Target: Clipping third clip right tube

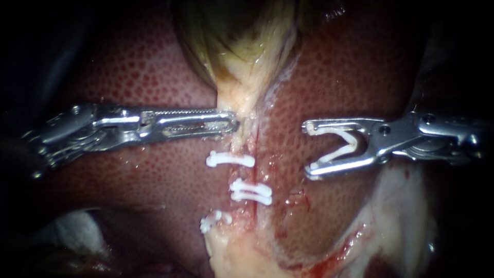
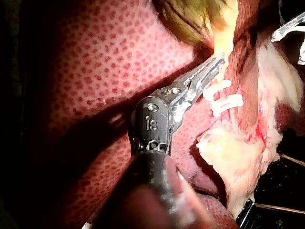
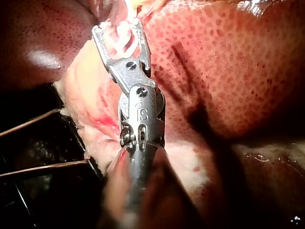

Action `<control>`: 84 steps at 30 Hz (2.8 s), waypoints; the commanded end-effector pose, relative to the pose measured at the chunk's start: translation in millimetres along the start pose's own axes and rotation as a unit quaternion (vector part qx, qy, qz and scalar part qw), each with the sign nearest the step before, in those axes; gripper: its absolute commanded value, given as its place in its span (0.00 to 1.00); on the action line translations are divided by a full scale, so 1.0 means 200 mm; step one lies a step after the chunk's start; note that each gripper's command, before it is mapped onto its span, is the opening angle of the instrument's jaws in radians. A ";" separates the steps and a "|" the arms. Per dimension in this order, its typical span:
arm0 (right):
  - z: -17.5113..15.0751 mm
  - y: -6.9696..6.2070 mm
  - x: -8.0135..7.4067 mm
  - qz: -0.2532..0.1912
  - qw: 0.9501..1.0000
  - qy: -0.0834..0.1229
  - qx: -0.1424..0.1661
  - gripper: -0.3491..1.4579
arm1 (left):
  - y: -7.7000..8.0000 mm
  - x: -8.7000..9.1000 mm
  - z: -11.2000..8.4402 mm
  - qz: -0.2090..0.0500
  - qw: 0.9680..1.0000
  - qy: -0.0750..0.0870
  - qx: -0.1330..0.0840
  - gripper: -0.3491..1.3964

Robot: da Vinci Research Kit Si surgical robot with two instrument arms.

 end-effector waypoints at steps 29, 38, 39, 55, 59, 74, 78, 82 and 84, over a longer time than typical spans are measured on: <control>0.001 0.000 -0.001 0.000 1.000 0.000 0.000 0.47 | -0.011 0.037 -0.060 -0.011 0.999 0.030 0.028 0.00; 0.012 0.006 -0.004 -0.004 1.000 0.000 -0.006 0.47 | -0.010 0.037 -0.060 -0.011 0.999 0.031 0.029 0.00; 0.015 0.007 -0.005 -0.002 1.000 -0.002 -0.008 0.47 | -0.010 0.037 -0.060 -0.011 0.999 0.031 0.029 0.00; 0.074 0.030 -0.045 0.045 0.999 -0.026 0.012 0.47 | -0.007 0.037 -0.059 -0.012 0.999 0.031 0.031 0.00; 0.081 0.029 -0.052 0.057 0.998 -0.029 0.022 0.47 | -0.007 0.037 -0.059 -0.012 0.999 0.032 0.031 0.00; 0.082 0.029 -0.054 0.082 0.995 -0.032 0.043 0.47 | -0.007 0.037 -0.058 -0.012 0.999 0.032 0.033 0.00; 0.076 0.032 -0.052 0.084 0.995 -0.030 0.033 0.47 | -0.006 0.037 -0.059 -0.012 0.999 0.032 0.033 0.00; 0.068 0.037 -0.049 0.088 0.996 -0.028 0.021 0.47 | -0.006 0.037 -0.059 -0.012 0.999 0.032 0.034 0.00; 0.065 0.039 -0.049 0.088 0.996 -0.027 0.018 0.47 | -0.006 0.037 -0.059 -0.012 0.999 0.032 0.034 0.00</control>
